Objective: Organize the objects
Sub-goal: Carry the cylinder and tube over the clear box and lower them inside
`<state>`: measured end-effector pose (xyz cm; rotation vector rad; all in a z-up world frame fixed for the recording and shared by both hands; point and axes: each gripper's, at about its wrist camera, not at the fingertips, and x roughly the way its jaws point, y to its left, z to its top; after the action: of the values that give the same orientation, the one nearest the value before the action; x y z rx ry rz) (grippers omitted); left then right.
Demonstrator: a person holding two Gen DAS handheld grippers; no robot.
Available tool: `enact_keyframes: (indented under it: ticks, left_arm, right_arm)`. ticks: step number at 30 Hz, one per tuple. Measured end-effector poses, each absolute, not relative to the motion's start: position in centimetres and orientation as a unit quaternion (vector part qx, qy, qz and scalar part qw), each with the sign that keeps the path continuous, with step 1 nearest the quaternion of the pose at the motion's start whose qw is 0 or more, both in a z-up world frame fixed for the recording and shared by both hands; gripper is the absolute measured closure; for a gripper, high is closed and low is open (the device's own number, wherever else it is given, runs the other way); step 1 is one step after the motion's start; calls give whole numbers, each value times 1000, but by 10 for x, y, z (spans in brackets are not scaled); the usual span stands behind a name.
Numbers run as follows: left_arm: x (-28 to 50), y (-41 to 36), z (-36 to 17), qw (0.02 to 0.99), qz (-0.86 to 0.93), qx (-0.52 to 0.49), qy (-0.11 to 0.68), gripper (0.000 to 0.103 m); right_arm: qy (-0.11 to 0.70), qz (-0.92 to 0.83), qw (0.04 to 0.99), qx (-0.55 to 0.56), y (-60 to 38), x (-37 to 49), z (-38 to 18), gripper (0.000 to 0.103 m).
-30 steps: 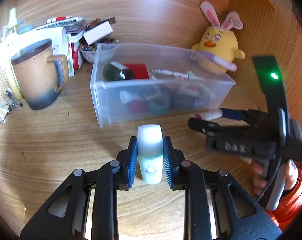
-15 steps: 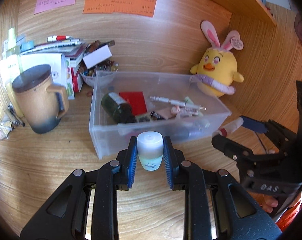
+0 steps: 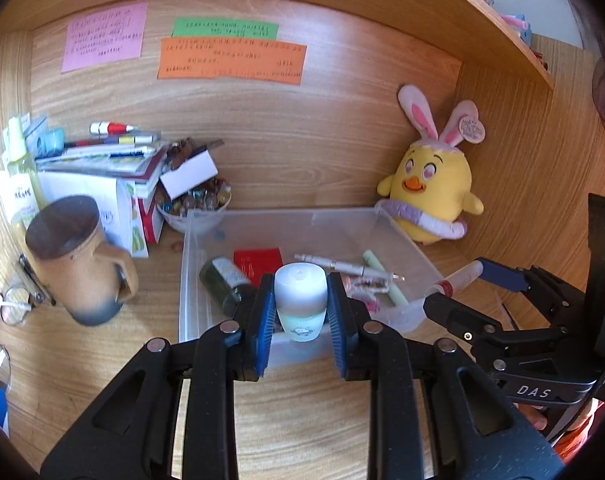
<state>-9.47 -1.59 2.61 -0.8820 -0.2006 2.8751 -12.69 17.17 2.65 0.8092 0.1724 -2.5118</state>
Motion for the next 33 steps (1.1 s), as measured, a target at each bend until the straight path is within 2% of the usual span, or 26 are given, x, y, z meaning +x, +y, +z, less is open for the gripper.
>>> enact_keyframes:
  ticks: [15,33]
  left_arm:
    - [-137,-22,43,37,957,-280,-63,78]
    - [-181,-30,-15,49,926,-363,-87,78]
  right_arm:
    - [35,-917,260,301,171,-176,37,20]
    - [90,-888,267,362,135,-200,-18,20]
